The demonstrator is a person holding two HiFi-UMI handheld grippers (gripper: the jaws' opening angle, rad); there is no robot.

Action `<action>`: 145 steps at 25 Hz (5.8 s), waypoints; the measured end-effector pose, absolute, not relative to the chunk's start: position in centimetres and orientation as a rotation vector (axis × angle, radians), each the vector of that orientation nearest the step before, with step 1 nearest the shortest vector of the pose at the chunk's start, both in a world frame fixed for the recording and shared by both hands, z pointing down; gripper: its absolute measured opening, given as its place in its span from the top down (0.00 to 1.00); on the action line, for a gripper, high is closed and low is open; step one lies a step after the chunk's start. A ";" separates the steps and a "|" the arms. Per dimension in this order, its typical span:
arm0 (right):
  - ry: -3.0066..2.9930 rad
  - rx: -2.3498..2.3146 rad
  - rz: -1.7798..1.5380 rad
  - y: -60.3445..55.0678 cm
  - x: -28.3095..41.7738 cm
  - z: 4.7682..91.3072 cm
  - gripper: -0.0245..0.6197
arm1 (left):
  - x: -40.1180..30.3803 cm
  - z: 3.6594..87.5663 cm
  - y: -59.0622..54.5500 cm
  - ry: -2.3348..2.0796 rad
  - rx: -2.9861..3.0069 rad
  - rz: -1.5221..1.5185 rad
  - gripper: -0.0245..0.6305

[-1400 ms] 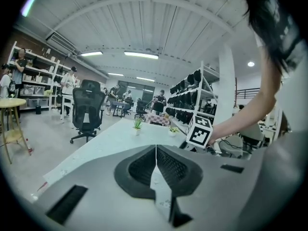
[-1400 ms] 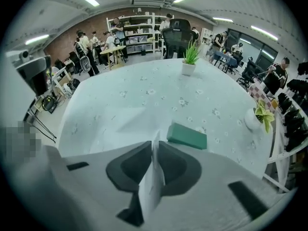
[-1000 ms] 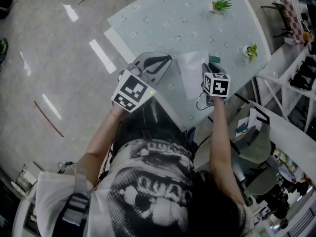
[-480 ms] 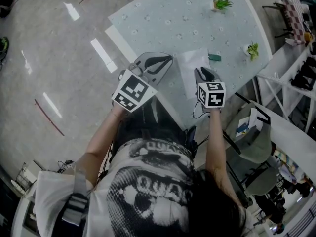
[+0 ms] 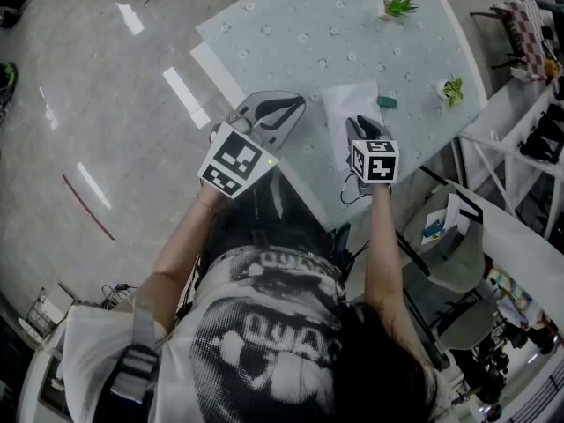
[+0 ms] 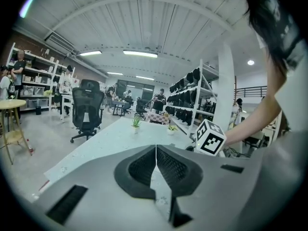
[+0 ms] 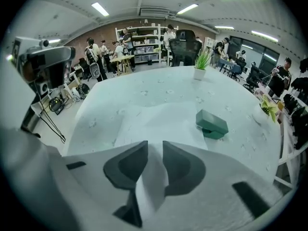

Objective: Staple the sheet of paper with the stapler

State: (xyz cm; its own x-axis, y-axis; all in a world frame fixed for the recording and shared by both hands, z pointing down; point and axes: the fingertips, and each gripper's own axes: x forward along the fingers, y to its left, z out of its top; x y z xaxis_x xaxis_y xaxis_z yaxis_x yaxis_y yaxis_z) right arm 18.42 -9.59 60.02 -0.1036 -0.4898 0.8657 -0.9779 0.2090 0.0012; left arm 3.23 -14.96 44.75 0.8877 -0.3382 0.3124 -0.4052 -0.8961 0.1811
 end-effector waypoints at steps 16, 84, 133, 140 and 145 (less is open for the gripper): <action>-1.743 1.463 0.730 -11.0 21.3 56.3 0.81 | 4.0 44.3 -13.7 -0.510 2.836 0.395 0.96; -1.577 0.148 0.233 -13.2 23.9 57.4 0.95 | 10.6 45.8 -11.6 -0.572 2.803 0.326 0.96; -1.900 1.112 0.482 -6.9 19.5 50.1 0.96 | 8.0 44.1 -6.6 -0.092 2.957 0.555 0.96; -2.000 1.314 0.547 -1.6 16.5 48.1 0.96 | 8.1 43.9 -3.2 -0.054 2.968 0.591 0.96; -2.058 1.402 0.557 2.2 14.4 46.8 0.96 | 7.7 43.6 -0.4 -0.075 2.984 0.614 0.96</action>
State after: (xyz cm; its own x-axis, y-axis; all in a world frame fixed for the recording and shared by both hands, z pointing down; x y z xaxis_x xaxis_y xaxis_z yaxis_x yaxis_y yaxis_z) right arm 14.40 2.21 46.80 -0.2784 -0.6897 0.6684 -0.9327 0.3604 -0.0167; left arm 7.67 -0.40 43.56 0.9176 -0.0292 0.3964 -0.0672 -0.9943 0.0824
